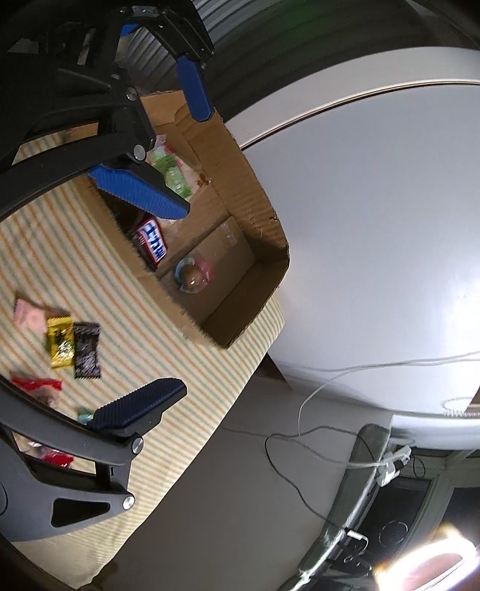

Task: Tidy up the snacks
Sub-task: 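Move both open tools back over the snacks on the bed, then grasp the yellow candy cup with the right tool while the left tool grasps the pink packet, then carry the yellow candy cup and pink packet over the cardboard box, then open both tools to drop the yellow cup and pink packet into the box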

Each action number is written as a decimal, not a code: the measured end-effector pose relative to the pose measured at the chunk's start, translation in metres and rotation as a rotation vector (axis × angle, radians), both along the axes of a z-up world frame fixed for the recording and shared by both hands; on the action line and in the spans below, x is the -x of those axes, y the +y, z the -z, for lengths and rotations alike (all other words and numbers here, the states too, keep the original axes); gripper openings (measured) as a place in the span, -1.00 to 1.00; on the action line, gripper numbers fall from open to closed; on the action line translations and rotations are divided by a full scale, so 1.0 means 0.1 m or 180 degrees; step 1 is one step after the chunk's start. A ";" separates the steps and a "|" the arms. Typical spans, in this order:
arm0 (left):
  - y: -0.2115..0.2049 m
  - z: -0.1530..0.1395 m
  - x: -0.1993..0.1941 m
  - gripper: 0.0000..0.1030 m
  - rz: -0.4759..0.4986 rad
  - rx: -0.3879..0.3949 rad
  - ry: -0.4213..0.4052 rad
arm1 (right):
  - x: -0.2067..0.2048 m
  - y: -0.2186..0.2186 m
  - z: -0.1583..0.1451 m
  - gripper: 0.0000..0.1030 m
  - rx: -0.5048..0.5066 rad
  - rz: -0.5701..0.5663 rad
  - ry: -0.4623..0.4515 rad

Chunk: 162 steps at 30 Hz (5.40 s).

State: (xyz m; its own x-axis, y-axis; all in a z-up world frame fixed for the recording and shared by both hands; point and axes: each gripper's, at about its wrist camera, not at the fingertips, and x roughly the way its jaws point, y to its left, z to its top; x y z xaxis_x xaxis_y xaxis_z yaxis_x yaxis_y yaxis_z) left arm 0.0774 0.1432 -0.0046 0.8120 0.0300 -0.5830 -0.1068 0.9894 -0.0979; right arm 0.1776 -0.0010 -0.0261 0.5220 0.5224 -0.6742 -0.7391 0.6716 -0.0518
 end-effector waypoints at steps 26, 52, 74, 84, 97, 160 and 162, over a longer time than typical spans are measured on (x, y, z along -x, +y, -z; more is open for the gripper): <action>-0.80 0.11 0.07 0.18 0.0477 0.0100 0.0136 | 0.25 -1.66 0.02 0.75 0.0015 0.0585 -0.0138; -1.21 0.74 -0.30 -0.25 0.0744 0.0322 0.0698 | 0.19 -1.74 0.83 0.35 0.0189 0.0489 0.0531; -1.18 0.88 -0.43 -0.62 0.0723 0.0182 0.0773 | -0.01 -1.51 1.01 -0.13 0.0317 0.0623 0.0590; -1.15 0.77 -0.29 -0.62 0.0741 0.0251 0.0696 | 0.12 -1.60 0.89 -0.14 0.0227 0.0620 0.0544; -0.89 0.43 -0.03 -0.62 0.0587 0.0328 0.0363 | 0.39 -1.50 0.48 -0.14 0.0084 0.0465 0.0337; 0.71 0.33 0.20 -0.37 -0.0638 0.0145 0.0272 | 0.61 0.62 0.44 0.08 0.0250 -0.0616 0.0175; 0.71 0.33 0.20 -0.26 -0.0660 0.0145 0.0266 | 0.62 0.61 0.42 0.43 0.0237 -0.0607 0.0119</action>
State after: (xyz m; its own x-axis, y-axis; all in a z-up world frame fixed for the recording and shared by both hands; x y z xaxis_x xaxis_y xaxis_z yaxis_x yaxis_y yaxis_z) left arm 0.0575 0.2145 -0.0372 0.7399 0.1634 -0.6526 -0.3172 0.9402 -0.1242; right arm 0.1153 0.0600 -0.0681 0.3922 0.5573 -0.7318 -0.8548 0.5147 -0.0662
